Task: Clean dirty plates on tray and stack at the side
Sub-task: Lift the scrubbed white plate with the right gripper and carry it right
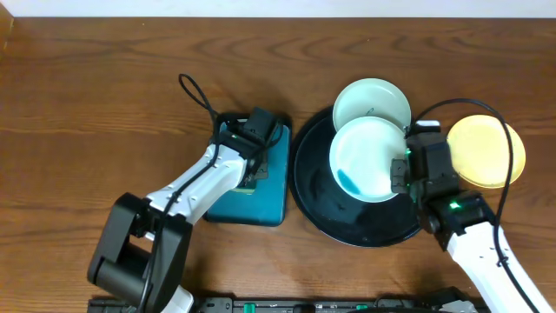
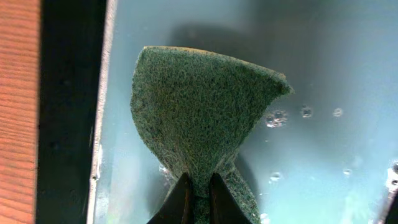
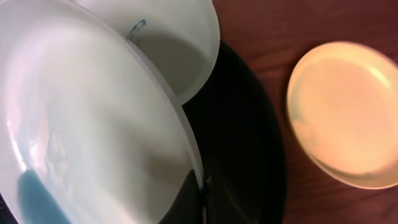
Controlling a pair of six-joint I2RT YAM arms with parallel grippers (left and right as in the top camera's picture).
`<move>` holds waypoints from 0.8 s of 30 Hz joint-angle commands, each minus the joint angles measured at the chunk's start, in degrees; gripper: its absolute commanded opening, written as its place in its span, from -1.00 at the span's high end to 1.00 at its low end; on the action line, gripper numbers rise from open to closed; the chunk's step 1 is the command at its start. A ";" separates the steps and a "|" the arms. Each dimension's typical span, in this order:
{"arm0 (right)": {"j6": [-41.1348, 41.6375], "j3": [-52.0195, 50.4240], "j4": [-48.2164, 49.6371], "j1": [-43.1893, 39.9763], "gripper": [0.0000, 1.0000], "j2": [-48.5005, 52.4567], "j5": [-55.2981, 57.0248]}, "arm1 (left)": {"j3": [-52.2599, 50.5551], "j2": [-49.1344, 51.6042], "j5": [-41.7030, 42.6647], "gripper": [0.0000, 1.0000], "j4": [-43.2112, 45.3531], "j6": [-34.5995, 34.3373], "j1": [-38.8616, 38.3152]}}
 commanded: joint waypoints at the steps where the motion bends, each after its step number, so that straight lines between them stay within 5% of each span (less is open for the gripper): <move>1: 0.02 -0.07 0.07 4.07 0.97 -0.63 9.01 | -0.33 0.39 0.42 0.85 0.31 0.39 0.31; 14: -2.08 -0.09 0.15 18.82 0.98 -0.63 28.15 | -0.33 0.39 0.42 0.85 0.72 0.42 0.31; 24: -13.40 -0.09 6.36 31.76 0.97 -0.63 43.32 | -0.33 0.39 0.39 0.85 0.72 0.42 0.31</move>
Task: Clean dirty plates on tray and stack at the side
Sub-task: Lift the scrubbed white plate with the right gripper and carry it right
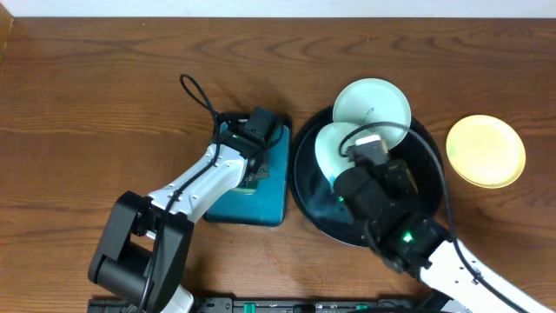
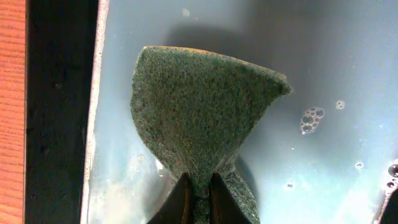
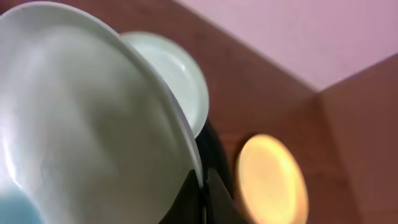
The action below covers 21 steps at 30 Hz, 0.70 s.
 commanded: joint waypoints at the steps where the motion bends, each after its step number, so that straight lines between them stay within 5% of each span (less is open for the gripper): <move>1: -6.29 -0.04 2.56 4.57 0.97 -0.61 12.00 | -0.33 0.13 -0.11 0.85 0.04 0.39 0.31; 8: -7.06 -0.04 5.81 9.07 0.98 -0.61 21.73 | -0.33 0.13 -0.13 0.85 0.04 0.37 0.31; 21: -6.99 -0.04 5.90 9.22 0.97 -0.59 21.79 | -0.33 0.13 -0.13 0.85 0.04 0.37 0.31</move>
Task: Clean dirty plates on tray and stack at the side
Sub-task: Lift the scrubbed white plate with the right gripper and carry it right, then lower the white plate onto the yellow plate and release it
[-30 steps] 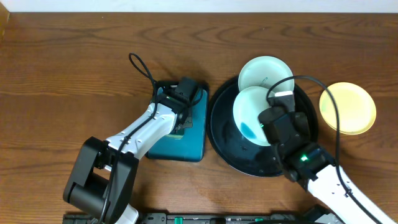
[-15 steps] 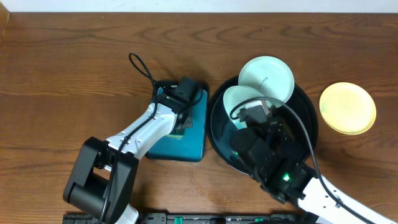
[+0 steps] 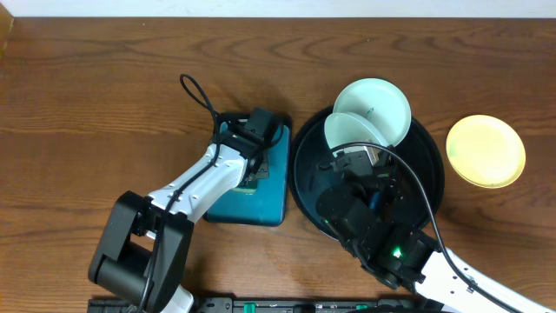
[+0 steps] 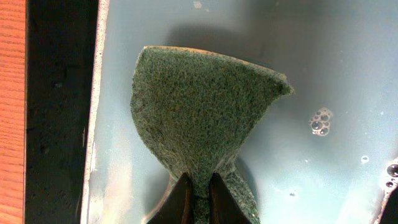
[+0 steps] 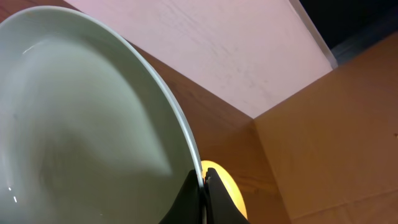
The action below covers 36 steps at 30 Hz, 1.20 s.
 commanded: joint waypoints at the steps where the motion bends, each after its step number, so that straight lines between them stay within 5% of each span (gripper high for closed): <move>1: -0.20 -0.04 0.26 0.70 0.98 -0.59 2.25 | -0.33 0.13 -0.11 0.85 0.04 0.37 0.31; 10: 17.07 -0.17 -2.97 -4.57 0.97 -0.26 -9.75 | -0.33 0.13 -0.13 0.85 -0.02 0.37 0.31; 17: 42.51 -0.22 -11.06 -23.47 0.98 1.66 -35.63 | -0.35 0.13 -0.11 0.85 -0.22 0.37 0.31; 28: 41.77 -0.22 -7.50 -61.24 0.98 7.89 -70.14 | -0.35 0.13 -0.11 0.85 -0.22 0.37 0.31; 36: 42.84 -0.22 -3.96 -84.50 0.98 15.19 -80.96 | -0.35 0.13 -0.11 0.85 -0.22 0.37 0.31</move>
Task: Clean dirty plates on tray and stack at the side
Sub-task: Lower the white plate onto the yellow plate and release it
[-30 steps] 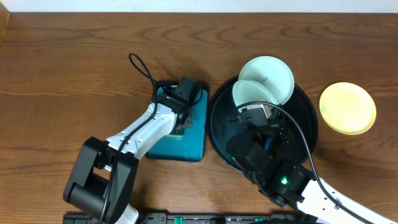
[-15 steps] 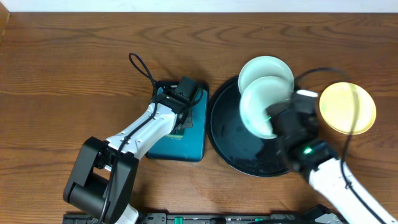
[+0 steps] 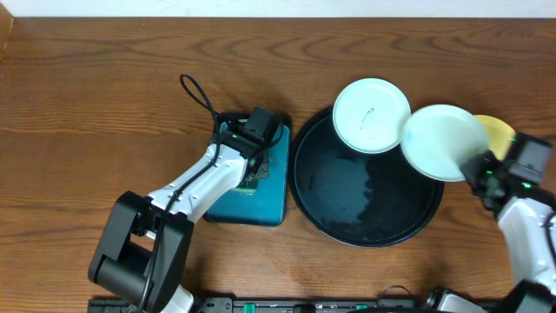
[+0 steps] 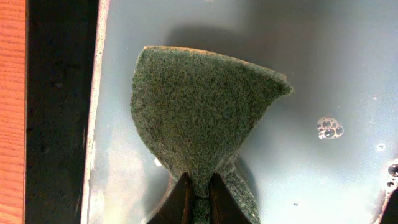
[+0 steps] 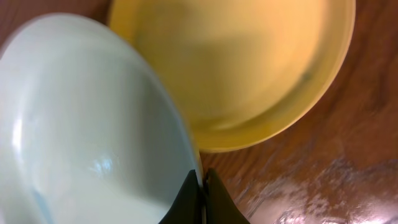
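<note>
My right gripper [image 5: 201,182] is shut on the rim of a pale mint plate [image 3: 441,142], held in the air over the right edge of the black round tray [image 3: 365,213] and partly over the yellow plate [image 3: 498,130]. In the right wrist view the mint plate [image 5: 87,130] overlaps the yellow plate [image 5: 249,68]. A second mint plate [image 3: 372,115] with a small mark rests on the tray's far rim. My left gripper [image 4: 199,186] is shut on a green sponge [image 4: 202,115] inside the teal water tub [image 3: 256,187].
The yellow plate lies on the wooden table right of the tray. The tub holds soapy water with bubbles [image 4: 329,127]. A black cable [image 3: 198,94] loops behind the tub. The left arm [image 3: 187,187] reaches from the front left.
The right arm has swung from the tray's front to the right side, and the mint plate it holds is now over the tray's right edge and the yellow plate. The left gripper has not moved.
The right gripper held the mint plate, with a blue smear, low on the tray. Then it held it tilted up over the tray, then steeper still. Now the plate hangs by the yellow plate at the right. The left gripper stayed shut on the sponge in the tub.
</note>
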Controlling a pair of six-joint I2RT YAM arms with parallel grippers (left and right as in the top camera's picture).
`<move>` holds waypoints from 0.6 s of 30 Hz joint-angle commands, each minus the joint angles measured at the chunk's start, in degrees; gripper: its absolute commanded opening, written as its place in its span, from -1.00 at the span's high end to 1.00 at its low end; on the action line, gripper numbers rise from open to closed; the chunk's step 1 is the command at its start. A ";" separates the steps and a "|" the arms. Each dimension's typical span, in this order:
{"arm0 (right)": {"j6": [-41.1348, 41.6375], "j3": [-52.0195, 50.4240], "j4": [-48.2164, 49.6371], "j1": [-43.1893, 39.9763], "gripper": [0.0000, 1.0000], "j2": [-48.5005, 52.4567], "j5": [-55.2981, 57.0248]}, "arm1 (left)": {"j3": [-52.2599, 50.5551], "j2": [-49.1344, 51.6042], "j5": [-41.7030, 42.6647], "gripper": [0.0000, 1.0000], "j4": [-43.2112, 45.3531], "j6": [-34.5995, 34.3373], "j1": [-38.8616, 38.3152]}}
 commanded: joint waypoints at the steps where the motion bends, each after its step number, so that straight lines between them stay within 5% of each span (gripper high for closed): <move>1: 2.12 -0.04 1.16 -8.28 0.98 3.32 -5.73 | -0.33 0.13 -0.11 0.85 -0.15 0.35 0.31; 18: 3.91 -0.04 10.58 -15.21 0.97 8.48 -7.93 | -0.33 0.13 -0.11 0.85 -0.22 0.35 0.31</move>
